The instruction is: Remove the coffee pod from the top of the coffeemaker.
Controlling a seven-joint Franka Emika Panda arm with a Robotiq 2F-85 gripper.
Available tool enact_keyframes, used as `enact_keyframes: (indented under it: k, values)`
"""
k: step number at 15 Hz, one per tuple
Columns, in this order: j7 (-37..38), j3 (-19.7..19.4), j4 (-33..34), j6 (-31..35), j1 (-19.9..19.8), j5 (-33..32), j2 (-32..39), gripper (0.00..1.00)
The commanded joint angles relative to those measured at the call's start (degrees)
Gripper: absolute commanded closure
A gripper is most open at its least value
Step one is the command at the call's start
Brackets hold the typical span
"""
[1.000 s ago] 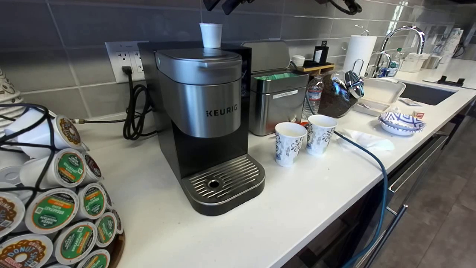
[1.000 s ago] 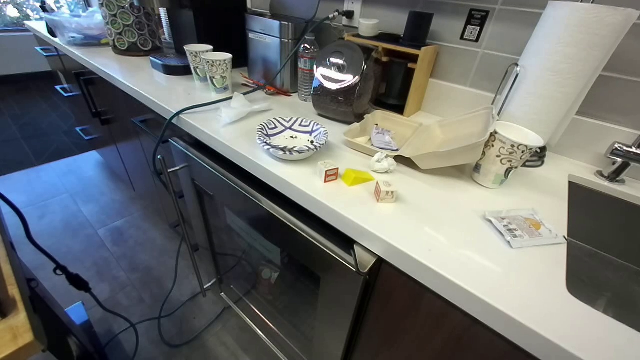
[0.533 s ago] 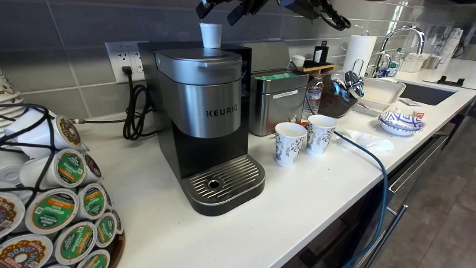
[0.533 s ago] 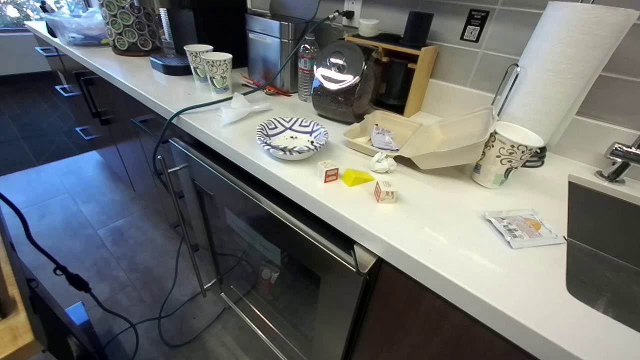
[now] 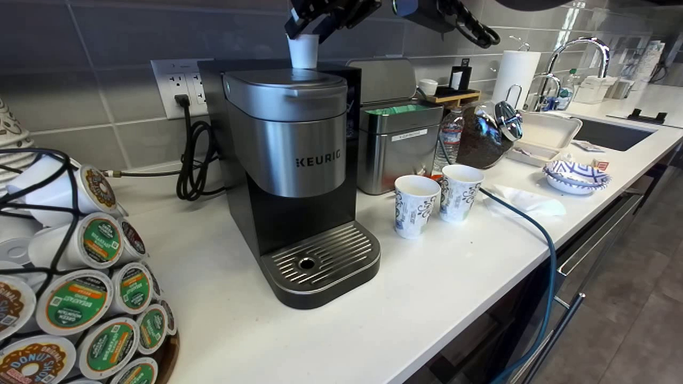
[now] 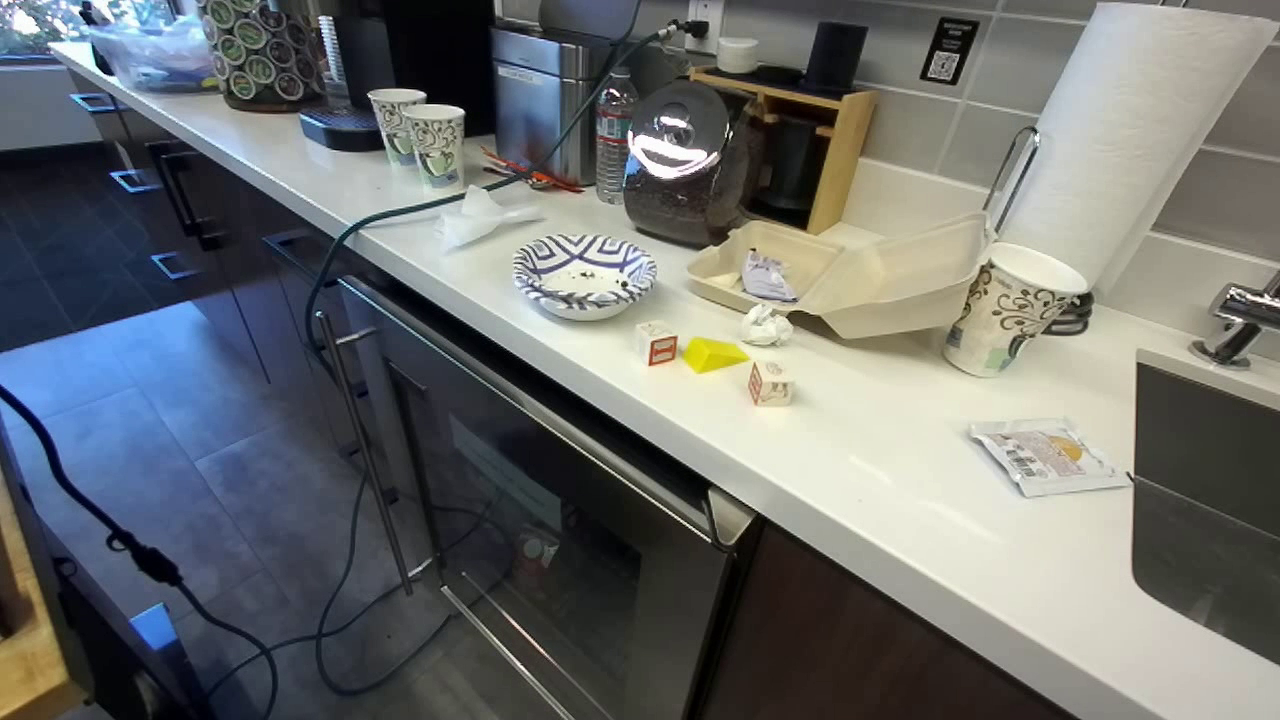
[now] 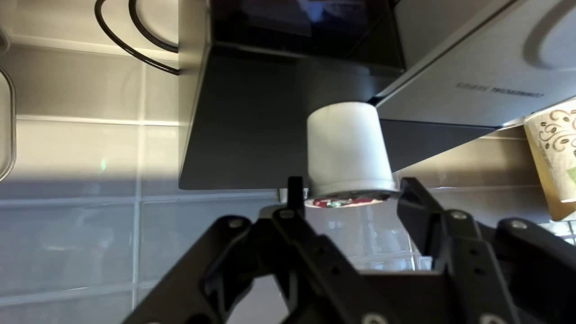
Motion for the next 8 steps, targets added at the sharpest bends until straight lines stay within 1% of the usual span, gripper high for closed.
enact_keyframes:
  k: [1, 3, 5, 7, 8]
  values:
    - [1.57, -1.03, -0.03, 0.18, 0.95, -0.91, 0.22, 0.73]
    - [1.41, -0.92, -0.17, 0.26, 0.93, -0.79, 0.15, 0.75]
    - [1.47, -1.00, -0.39, 0.09, 1.12, -0.99, -0.52, 0.81]
    - [1.12, -0.70, -1.75, -0.48, 1.10, -0.79, -2.72, 0.90]
    - [1.03, -0.40, -3.29, -1.12, 0.84, -0.25, -4.72, 0.98]
